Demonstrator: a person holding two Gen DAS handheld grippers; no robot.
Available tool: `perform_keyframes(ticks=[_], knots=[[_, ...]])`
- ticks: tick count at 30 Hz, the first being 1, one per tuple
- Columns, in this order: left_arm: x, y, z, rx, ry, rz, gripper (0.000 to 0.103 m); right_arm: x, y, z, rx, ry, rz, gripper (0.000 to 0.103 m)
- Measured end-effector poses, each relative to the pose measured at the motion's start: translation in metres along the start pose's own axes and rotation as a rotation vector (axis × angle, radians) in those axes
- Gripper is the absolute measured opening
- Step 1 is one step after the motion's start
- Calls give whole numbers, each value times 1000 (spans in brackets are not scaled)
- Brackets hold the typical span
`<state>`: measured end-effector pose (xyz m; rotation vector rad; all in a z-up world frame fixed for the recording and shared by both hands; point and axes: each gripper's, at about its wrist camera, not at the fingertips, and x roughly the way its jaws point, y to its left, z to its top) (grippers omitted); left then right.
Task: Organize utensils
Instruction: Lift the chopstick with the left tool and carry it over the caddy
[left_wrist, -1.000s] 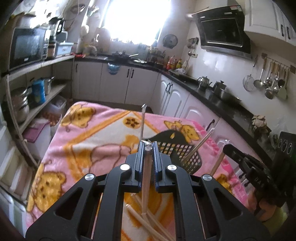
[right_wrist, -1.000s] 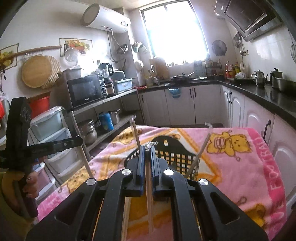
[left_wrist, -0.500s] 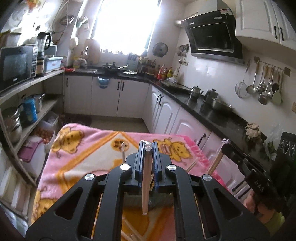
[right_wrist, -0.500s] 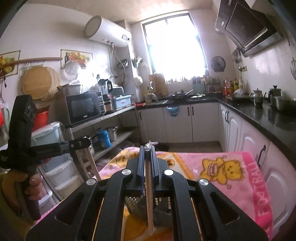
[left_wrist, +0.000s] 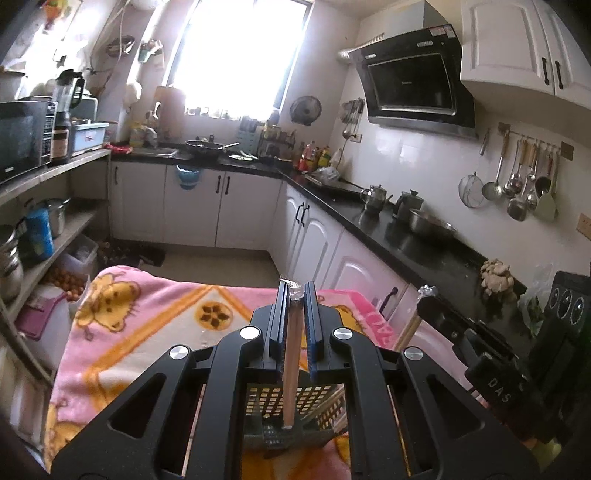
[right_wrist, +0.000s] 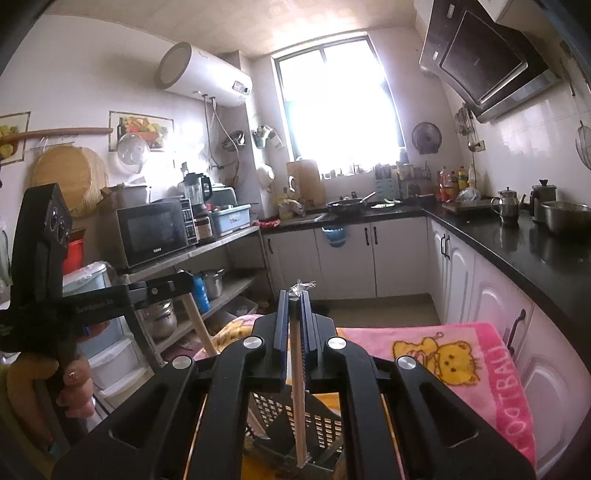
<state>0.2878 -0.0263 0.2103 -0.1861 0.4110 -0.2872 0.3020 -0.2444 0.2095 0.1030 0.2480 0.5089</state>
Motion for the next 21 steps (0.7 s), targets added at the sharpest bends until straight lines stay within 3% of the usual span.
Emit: perform_keyframes(ticks=[21], knots=[[60,16,-75,-41,90,7,3,37,-15,-46,-2,74,-18,6]])
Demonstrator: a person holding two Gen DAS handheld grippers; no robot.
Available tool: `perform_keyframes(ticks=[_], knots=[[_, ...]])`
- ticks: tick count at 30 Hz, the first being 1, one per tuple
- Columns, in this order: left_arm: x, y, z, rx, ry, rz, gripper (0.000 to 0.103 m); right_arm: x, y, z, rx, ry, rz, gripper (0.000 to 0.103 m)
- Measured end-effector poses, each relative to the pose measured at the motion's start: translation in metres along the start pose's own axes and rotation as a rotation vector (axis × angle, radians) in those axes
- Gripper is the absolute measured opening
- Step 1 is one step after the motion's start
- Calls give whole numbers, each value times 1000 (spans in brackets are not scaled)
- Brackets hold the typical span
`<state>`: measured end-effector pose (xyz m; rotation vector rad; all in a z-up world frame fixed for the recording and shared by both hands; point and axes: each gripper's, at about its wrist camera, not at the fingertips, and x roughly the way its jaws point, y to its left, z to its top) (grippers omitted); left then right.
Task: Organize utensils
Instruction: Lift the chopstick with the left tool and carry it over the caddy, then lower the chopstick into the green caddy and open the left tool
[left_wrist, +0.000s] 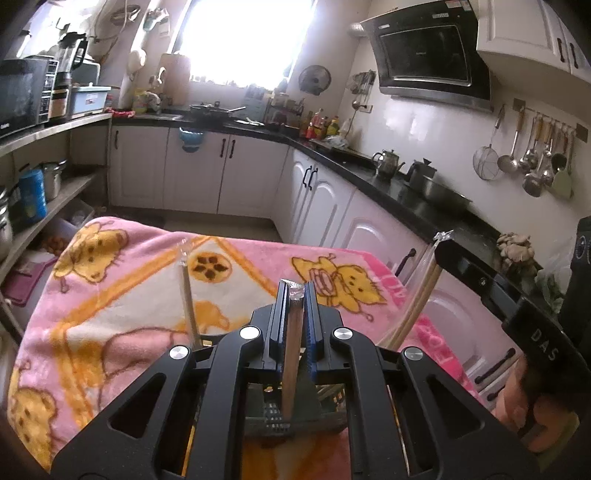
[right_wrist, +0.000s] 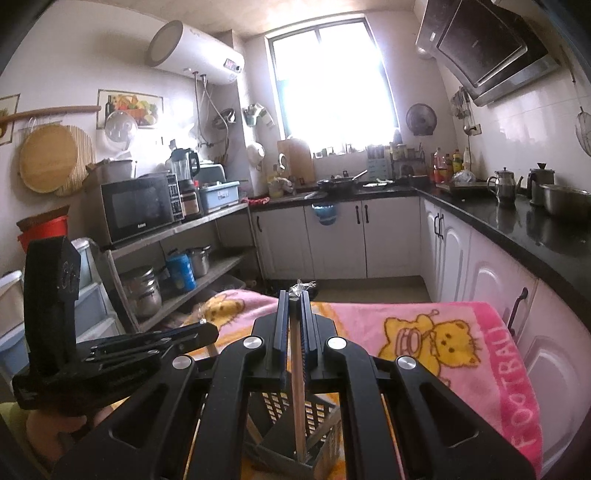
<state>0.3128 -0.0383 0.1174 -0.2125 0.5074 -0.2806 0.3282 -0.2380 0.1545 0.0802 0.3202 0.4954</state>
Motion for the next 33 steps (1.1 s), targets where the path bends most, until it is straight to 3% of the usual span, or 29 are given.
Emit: perform_keyframes(ticks=[12,22,27,33], knots=[[7,13,-16,-22,19,6,4,15,-9,-29,41,96,10,6],[3,19,-18,-33,30,2,4,3,-14,-33,63,104,-5,6],[0,22,-18,-32,41,15,11,-2,-17,-33,70,105,-19,7],[-7,26,-23,-40,48,10,20,-6,-12,-34,55,124,-35,25]])
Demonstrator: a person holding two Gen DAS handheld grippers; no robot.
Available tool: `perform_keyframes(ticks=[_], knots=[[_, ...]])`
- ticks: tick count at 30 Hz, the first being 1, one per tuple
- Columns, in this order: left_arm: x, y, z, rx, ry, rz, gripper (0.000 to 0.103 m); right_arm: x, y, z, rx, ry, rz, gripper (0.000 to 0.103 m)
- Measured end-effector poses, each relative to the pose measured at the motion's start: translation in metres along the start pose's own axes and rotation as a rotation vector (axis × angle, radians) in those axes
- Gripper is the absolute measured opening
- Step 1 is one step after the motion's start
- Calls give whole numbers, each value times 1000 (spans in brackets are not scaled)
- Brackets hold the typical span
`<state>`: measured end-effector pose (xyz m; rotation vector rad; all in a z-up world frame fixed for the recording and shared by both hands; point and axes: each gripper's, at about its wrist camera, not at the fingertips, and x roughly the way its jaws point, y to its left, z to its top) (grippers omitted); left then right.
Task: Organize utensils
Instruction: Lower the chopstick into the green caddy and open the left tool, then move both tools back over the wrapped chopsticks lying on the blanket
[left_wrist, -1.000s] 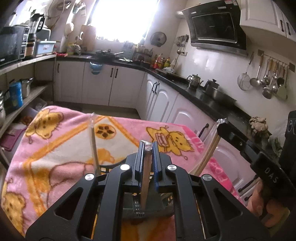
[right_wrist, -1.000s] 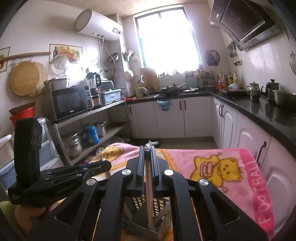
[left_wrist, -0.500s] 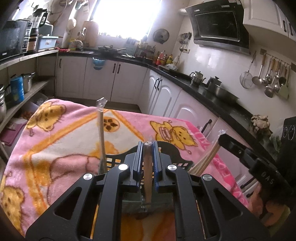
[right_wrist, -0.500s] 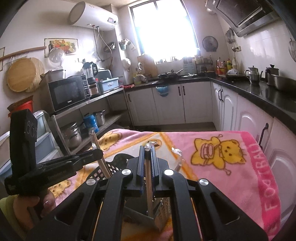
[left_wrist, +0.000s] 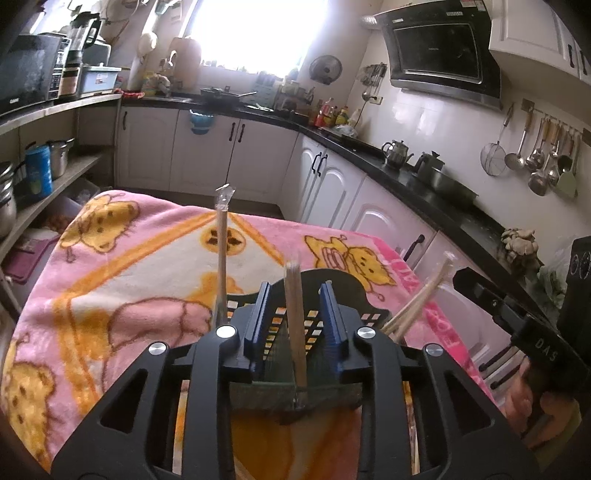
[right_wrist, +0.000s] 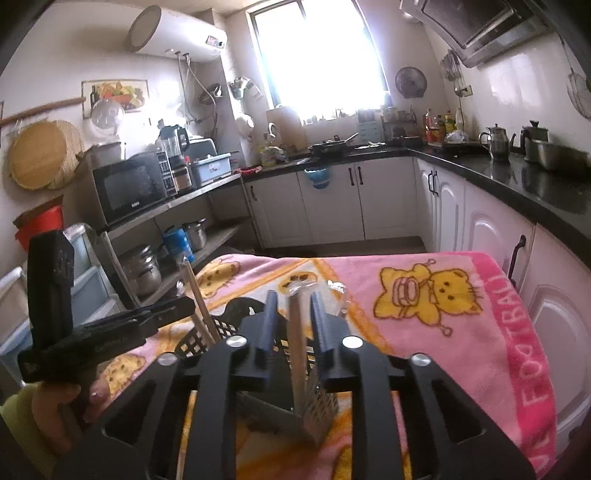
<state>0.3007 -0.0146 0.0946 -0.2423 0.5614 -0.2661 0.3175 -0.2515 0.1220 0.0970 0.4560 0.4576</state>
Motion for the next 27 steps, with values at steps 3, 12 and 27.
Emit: perform_keyframes(ticks=[3,12,27], knots=[[-4,0,-2,4,2,-3,27,-1,2,1,4,2,-1,33],[-19,4,-5,-6,-14,-2,41,-5,7,-5,5,45,-37,59],[-64,12,-29,-2,-92,50,75,-31,20,-17,-9,34,-54,78]])
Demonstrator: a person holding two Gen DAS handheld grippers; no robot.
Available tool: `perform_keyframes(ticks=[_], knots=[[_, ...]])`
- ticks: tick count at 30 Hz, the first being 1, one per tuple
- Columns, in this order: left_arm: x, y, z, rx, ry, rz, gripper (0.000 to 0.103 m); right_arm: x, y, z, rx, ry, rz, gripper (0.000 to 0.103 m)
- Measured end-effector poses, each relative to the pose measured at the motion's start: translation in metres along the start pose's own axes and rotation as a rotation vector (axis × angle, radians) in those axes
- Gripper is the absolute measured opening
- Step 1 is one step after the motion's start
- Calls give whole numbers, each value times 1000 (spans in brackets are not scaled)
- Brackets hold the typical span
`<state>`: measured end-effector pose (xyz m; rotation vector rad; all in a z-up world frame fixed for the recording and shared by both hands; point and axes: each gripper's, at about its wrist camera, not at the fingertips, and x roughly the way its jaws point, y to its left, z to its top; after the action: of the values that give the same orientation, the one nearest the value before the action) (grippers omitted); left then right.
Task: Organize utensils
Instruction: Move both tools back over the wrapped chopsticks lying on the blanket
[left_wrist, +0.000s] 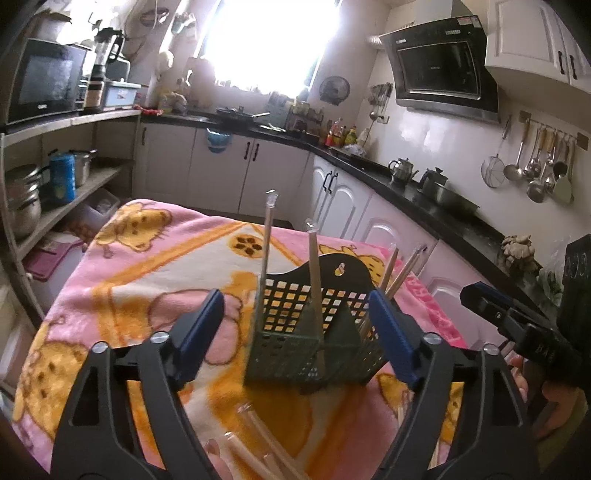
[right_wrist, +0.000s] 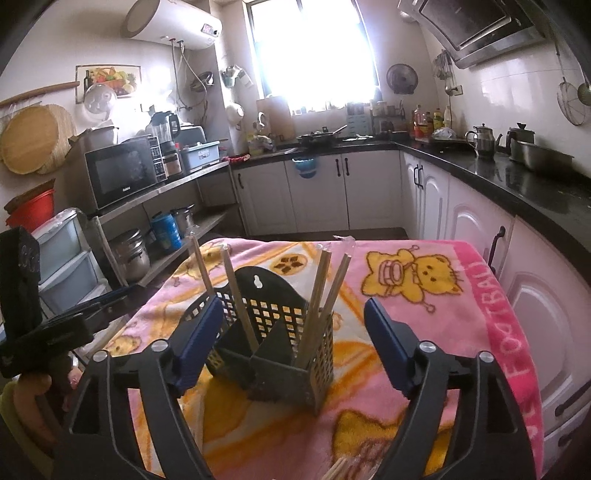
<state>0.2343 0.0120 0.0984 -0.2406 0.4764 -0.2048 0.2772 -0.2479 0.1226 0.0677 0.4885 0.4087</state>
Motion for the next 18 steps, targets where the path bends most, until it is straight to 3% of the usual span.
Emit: perform_keyframes(ticks=[8,18], knots=[[-16,8,-24,-3,3,33,90,-14,17,-17,-24,2,7,83],[-35,20,-50,-27,10,43,91,-22,31,-48,-62,47,4,86]])
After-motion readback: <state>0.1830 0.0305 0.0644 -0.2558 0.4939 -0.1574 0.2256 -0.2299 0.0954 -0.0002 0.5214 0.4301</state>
